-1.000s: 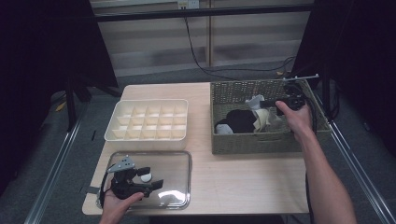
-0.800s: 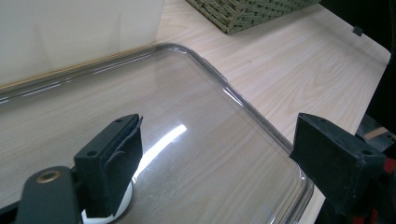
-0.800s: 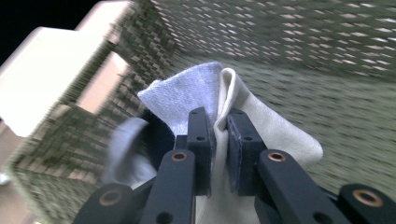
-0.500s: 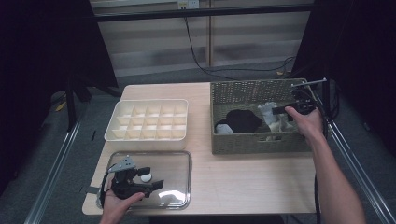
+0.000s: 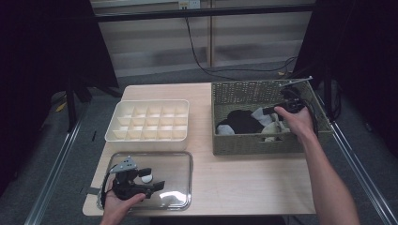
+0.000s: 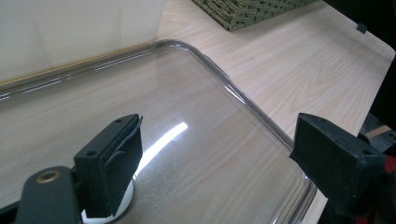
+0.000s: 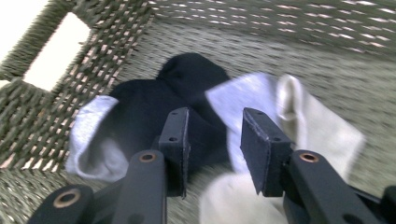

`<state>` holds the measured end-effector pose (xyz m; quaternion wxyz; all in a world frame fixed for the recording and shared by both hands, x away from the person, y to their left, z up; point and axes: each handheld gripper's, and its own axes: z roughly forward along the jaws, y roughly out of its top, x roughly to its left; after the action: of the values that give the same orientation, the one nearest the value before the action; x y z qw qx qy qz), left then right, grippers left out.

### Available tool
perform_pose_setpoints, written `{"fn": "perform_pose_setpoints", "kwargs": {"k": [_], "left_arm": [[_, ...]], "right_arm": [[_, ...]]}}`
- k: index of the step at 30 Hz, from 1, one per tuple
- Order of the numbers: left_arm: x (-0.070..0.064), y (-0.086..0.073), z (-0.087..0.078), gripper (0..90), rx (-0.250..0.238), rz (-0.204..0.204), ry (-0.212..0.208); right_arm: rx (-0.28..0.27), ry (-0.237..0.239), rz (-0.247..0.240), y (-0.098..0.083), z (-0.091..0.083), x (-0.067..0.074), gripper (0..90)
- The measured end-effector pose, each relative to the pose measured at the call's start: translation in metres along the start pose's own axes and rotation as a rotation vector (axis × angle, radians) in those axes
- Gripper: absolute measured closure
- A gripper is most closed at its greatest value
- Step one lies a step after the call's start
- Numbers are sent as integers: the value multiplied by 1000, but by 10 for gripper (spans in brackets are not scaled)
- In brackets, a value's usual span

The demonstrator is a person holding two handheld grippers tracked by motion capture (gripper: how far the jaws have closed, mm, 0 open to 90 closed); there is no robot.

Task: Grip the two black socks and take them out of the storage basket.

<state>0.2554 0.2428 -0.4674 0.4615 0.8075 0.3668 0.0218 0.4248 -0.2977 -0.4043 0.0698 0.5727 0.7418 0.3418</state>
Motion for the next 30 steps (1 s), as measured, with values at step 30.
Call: {"fn": "perform_pose_setpoints", "kwargs": {"k": [30], "left_arm": [[1,0,-2,159,8,6,-2]], "right_arm": [[221,28,-96,25,81,25,564]]}}
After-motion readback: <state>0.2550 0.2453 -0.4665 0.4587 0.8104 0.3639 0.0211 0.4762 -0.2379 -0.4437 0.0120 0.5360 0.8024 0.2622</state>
